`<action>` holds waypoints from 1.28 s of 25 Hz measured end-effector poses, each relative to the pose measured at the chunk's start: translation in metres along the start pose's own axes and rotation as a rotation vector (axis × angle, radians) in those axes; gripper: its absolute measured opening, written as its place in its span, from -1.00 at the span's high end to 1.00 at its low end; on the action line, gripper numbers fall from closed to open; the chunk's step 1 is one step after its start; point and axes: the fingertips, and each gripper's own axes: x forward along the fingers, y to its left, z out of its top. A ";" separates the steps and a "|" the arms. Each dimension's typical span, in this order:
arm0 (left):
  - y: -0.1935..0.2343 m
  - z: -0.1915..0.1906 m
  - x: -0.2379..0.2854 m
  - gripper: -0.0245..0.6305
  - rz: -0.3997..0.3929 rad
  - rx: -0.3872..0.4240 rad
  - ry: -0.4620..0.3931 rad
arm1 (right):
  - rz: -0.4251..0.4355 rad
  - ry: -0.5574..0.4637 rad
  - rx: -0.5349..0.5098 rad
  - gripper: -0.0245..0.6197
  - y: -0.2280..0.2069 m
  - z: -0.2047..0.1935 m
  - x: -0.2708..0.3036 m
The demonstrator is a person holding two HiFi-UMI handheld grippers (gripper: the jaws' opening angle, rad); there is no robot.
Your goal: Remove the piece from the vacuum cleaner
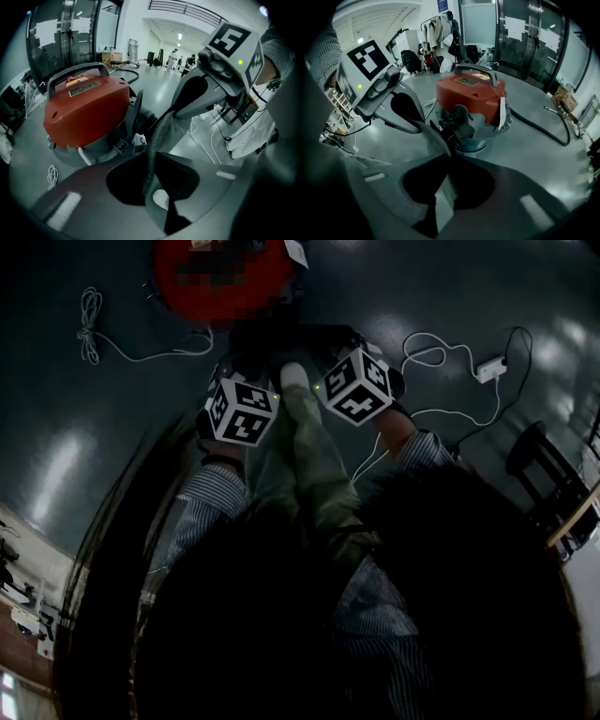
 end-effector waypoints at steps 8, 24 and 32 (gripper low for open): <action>-0.006 -0.003 0.001 0.83 -0.039 -0.052 0.012 | 0.053 0.001 0.057 0.86 0.010 -0.002 -0.005; -0.053 -0.013 -0.042 0.84 -0.121 -0.177 -0.002 | 0.108 0.005 0.206 0.86 0.050 -0.017 -0.053; -0.080 0.032 -0.134 0.84 -0.162 -0.246 -0.065 | 0.116 -0.098 0.358 0.86 0.064 0.022 -0.150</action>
